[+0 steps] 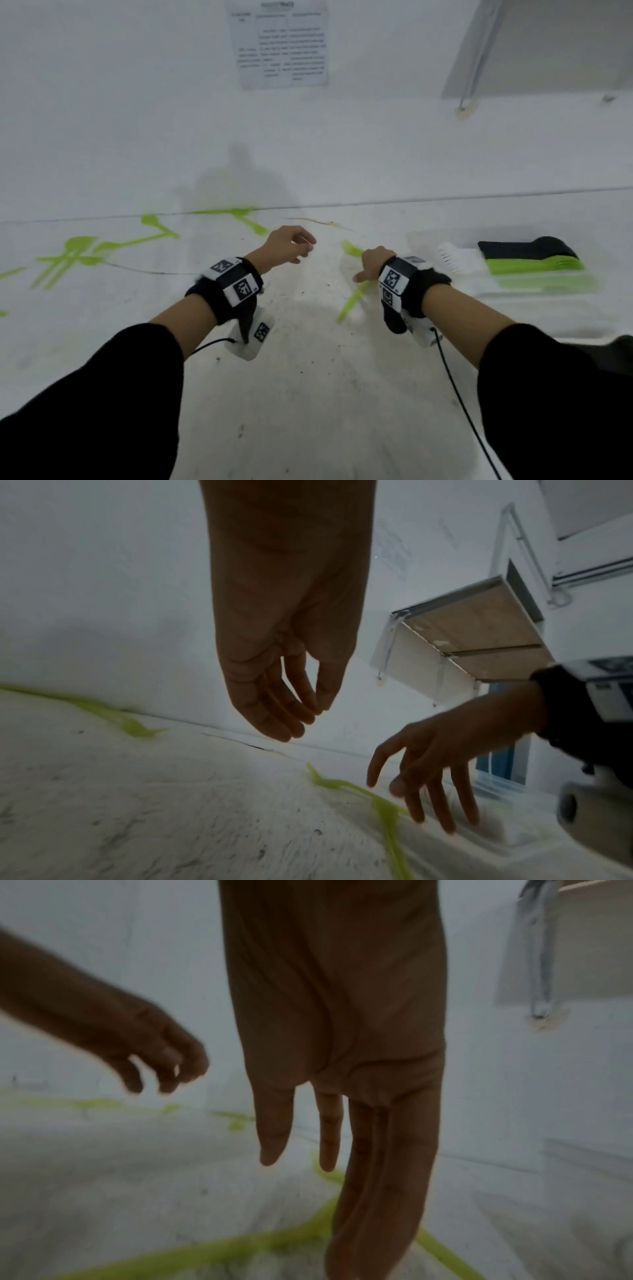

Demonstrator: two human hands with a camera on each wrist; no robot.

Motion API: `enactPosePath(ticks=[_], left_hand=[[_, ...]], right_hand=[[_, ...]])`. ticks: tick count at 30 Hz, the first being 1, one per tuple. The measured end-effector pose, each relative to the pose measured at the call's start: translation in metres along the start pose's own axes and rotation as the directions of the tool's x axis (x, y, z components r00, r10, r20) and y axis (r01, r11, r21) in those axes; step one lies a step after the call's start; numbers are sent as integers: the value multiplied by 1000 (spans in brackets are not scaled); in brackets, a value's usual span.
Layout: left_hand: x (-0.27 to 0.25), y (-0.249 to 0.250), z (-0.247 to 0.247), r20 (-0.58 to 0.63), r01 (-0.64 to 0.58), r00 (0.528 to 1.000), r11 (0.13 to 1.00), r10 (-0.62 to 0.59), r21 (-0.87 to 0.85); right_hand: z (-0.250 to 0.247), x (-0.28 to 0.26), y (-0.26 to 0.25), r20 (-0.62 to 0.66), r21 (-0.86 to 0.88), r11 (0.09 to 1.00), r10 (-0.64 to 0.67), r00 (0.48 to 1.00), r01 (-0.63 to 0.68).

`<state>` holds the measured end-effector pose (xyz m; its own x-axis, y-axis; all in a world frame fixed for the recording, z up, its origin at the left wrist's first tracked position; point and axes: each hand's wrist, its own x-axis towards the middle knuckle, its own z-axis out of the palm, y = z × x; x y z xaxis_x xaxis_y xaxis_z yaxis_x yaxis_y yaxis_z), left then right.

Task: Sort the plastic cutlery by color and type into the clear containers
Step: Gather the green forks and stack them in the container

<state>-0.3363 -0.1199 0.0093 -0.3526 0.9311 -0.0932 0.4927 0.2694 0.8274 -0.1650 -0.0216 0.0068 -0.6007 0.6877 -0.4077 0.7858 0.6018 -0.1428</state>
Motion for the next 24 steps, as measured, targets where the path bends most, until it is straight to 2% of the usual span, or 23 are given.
enactPosePath(ticks=[4, 8, 10, 14, 16, 19, 21, 24], left_hand=[[40, 1, 14, -38, 40, 999, 998, -39, 44], [81, -7, 37, 13, 143, 989, 963, -150, 227], [96, -12, 51, 40, 167, 981, 936, -188, 311], [108, -10, 75, 37, 110, 990, 908, -136, 405], [110, -7, 82, 61, 68, 993, 922, -98, 381], [108, -5, 87, 68, 19, 997, 954, -41, 300], [106, -7, 83, 57, 22, 998, 985, -32, 171], [94, -12, 63, 54, 115, 993, 985, -108, -126]], right_hand=[[13, 18, -4, -24, 11, 998, 55, 998, -55], [11, 25, -1, -110, 88, 994, 73, 991, -64], [7, 24, 5, -175, 206, 976, 112, 978, -75], [-8, 24, 22, -302, 496, 868, 188, 934, -15], [-14, 26, 30, -396, 583, 809, 206, 895, 72], [-17, 29, 32, -472, 731, 642, 230, 851, 232], [-16, 32, 28, -481, 773, 563, 220, 849, 292], [-12, 42, 7, -489, 776, 529, 159, 858, 344]])
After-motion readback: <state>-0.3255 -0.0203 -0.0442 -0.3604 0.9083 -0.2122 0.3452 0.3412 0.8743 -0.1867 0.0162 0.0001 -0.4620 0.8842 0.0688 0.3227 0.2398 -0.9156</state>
